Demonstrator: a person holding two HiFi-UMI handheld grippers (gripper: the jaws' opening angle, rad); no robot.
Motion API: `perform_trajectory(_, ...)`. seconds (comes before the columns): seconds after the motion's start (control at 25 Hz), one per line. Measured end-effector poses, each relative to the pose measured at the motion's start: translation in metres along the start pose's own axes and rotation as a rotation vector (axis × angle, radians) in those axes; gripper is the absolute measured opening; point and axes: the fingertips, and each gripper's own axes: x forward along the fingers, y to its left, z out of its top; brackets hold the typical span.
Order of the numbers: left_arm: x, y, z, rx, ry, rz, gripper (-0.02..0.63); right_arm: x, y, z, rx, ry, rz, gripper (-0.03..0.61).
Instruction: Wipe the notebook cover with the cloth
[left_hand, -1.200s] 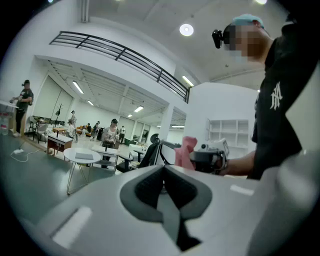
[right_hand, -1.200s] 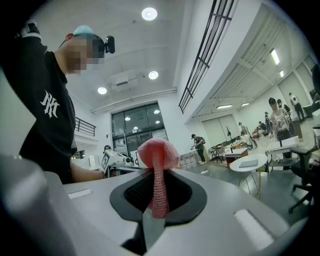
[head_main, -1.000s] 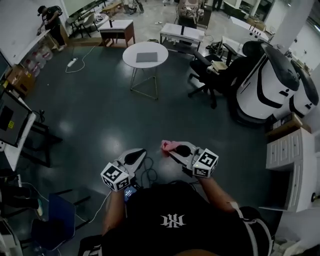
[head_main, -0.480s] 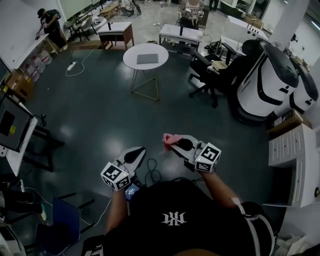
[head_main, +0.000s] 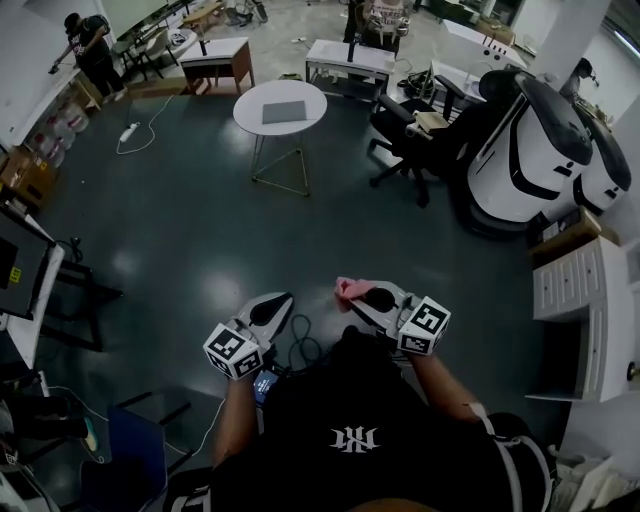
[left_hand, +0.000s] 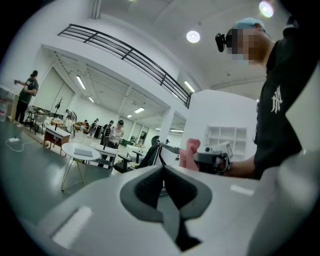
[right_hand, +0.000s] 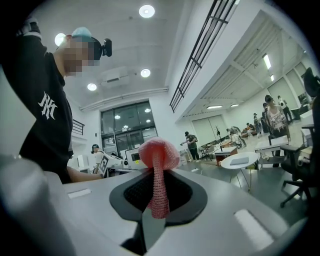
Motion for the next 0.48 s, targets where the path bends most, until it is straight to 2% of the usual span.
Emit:
perform_trajectory(0.24, 0.035, 0.039, 0.000, -0.015, 0.029, -0.004, 0.003, 0.024, -0.055, 0.008, 0.008, -0.021, 0.004, 0.041)
perform_trajectory(0.48, 0.088, 0.098, 0.031, -0.002, 0.049, 0.037, 0.003, 0.059, -0.137, 0.039, 0.014, -0.059, 0.045, 0.041)
